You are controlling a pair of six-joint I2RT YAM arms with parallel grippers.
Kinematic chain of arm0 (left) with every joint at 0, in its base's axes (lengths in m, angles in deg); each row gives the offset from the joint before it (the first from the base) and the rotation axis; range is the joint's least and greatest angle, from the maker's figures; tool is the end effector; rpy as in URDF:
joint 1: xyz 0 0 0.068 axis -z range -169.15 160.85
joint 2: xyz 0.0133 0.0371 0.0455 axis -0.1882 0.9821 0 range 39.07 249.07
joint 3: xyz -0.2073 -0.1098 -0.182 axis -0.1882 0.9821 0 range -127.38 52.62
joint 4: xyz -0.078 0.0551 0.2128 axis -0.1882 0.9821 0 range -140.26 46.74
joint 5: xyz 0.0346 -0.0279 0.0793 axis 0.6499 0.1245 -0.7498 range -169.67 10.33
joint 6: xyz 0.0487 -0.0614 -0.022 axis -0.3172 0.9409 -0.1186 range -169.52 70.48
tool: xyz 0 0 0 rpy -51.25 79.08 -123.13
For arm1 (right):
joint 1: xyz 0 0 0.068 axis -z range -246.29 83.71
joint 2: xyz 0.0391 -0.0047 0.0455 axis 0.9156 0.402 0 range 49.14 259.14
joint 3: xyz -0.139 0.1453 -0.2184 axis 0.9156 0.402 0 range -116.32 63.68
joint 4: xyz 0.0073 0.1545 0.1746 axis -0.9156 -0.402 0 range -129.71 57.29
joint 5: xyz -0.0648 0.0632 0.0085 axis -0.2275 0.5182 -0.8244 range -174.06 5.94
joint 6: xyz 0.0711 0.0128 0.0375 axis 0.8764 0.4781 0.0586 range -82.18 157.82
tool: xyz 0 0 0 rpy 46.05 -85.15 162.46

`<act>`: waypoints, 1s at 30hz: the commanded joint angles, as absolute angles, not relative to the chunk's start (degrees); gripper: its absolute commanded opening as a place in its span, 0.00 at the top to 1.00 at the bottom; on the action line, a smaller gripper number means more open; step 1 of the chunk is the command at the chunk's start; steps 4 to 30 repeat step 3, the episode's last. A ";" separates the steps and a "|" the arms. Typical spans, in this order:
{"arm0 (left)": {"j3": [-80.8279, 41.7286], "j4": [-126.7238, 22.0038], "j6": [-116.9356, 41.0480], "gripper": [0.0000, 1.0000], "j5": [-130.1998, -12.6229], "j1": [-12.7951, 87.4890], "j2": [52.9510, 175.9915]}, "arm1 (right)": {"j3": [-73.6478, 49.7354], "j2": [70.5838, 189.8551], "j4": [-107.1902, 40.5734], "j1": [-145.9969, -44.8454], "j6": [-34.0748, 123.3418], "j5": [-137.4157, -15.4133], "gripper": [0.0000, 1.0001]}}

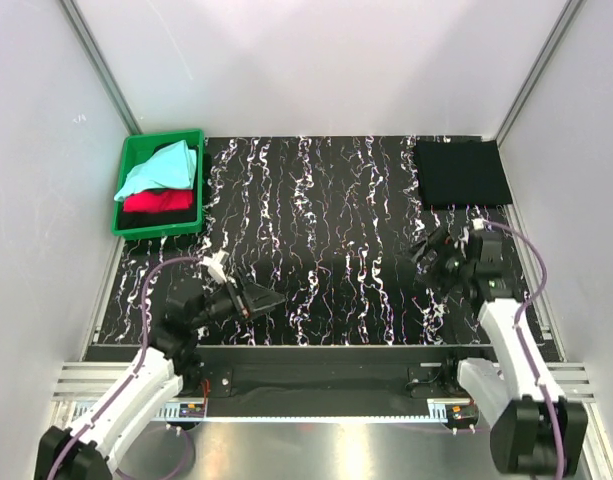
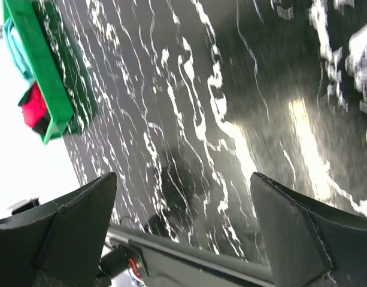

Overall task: Fold and stack the t-shirts
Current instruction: Reset both grippers

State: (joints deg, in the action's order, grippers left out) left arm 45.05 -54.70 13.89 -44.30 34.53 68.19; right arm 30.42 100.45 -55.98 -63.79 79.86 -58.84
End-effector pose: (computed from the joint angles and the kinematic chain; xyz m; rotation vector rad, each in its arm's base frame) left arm 0.0890 -0.0837 0.1922 -0.2480 2.1386 -1.5504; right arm 0.1669 0.0227 0.2384 0.6698 2.2619 0.8531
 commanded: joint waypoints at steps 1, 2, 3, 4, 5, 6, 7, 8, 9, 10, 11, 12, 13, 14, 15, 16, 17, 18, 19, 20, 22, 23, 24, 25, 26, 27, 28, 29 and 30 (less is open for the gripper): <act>48.04 -62.02 21.47 0.05 -43.72 34.75 63.26 | 34.84 94.59 -53.90 -64.10 82.46 -55.84 0.00; 50.22 -64.90 22.88 0.05 -43.46 34.84 62.37 | 36.33 92.84 -53.81 -64.10 82.55 -55.06 0.00; 51.29 -66.76 24.38 0.04 -43.29 34.84 61.23 | 37.04 92.12 -53.63 -64.01 82.21 -51.22 0.00; 51.29 -66.76 24.38 0.04 -43.29 34.84 61.23 | 37.04 92.12 -53.63 -64.01 82.21 -51.22 0.00; 51.29 -66.76 24.38 0.04 -43.29 34.84 61.23 | 37.04 92.12 -53.63 -64.01 82.21 -51.22 0.00; 51.29 -66.76 24.38 0.04 -43.29 34.84 61.23 | 37.04 92.12 -53.63 -64.01 82.21 -51.22 0.00; 51.29 -66.76 24.38 0.04 -43.29 34.84 61.23 | 37.04 92.12 -53.63 -64.01 82.21 -51.22 0.00; 51.29 -66.76 24.38 0.04 -43.29 34.84 61.23 | 37.04 92.12 -53.63 -64.01 82.21 -51.22 0.00; 51.29 -66.76 24.38 0.04 -43.29 34.84 61.23 | 37.04 92.12 -53.63 -64.01 82.21 -51.22 0.00; 51.29 -66.76 24.38 0.04 -43.29 34.84 61.23 | 37.04 92.12 -53.63 -64.01 82.21 -51.22 0.00; 51.29 -66.76 24.38 0.04 -43.29 34.84 61.23 | 37.04 92.12 -53.63 -64.01 82.21 -51.22 0.00; 51.29 -66.76 24.38 0.04 -43.29 34.84 61.23 | 37.04 92.12 -53.63 -64.01 82.21 -51.22 0.00; 51.29 -66.76 24.38 0.04 -43.29 34.84 61.23 | 37.04 92.12 -53.63 -64.01 82.21 -51.22 0.00; 51.29 -66.76 24.38 0.04 -43.29 34.84 61.23 | 37.04 92.12 -53.63 -64.01 82.21 -51.22 0.00; 51.29 -66.76 24.38 0.04 -43.29 34.84 61.23 | 37.04 92.12 -53.63 -64.01 82.21 -51.22 0.00; 51.29 -66.76 24.38 0.04 -43.29 34.84 61.23 | 37.04 92.12 -53.63 -64.01 82.21 -51.22 0.00; 51.29 -66.76 24.38 0.04 -43.29 34.84 61.23 | 37.04 92.12 -53.63 -64.01 82.21 -51.22 0.00; 51.29 -66.76 24.38 0.04 -43.29 34.84 61.23 | 37.04 92.12 -53.63 -64.01 82.21 -51.22 0.00; 51.29 -66.76 24.38 0.04 -43.29 34.84 61.23 | 37.04 92.12 -53.63 -64.01 82.21 -51.22 0.00; 51.29 -66.76 24.38 0.04 -43.29 34.84 61.23 | 37.04 92.12 -53.63 -64.01 82.21 -51.22 0.00; 51.29 -66.76 24.38 0.04 -43.29 34.84 61.23 | 37.04 92.12 -53.63 -64.01 82.21 -51.22 0.00; 51.29 -66.76 24.38 0.04 -43.29 34.84 61.23 | 37.04 92.12 -53.63 -64.01 82.21 -51.22 0.00; 51.29 -66.76 24.38 0.04 -43.29 34.84 61.23 | 37.04 92.12 -53.63 -64.01 82.21 -51.22 0.00; 51.29 -66.76 24.38 0.04 -43.29 34.84 61.23 | 37.04 92.12 -53.63 -64.01 82.21 -51.22 0.00; 51.29 -66.76 24.38 0.04 -43.29 34.84 61.23 | 37.04 92.12 -53.63 -64.01 82.21 -51.22 0.00; 51.29 -66.76 24.38 0.04 -43.29 34.84 61.23 | 37.04 92.12 -53.63 -64.01 82.21 -51.22 0.00; 51.29 -66.76 24.38 0.04 -43.29 34.84 61.23 | 37.04 92.12 -53.63 -64.01 82.21 -51.22 0.00; 51.29 -66.76 24.38 0.04 -43.29 34.84 61.23 | 37.04 92.12 -53.63 -64.01 82.21 -51.22 0.00; 51.29 -66.76 24.38 0.04 -43.29 34.84 61.23 | 37.04 92.12 -53.63 -64.01 82.21 -51.22 0.00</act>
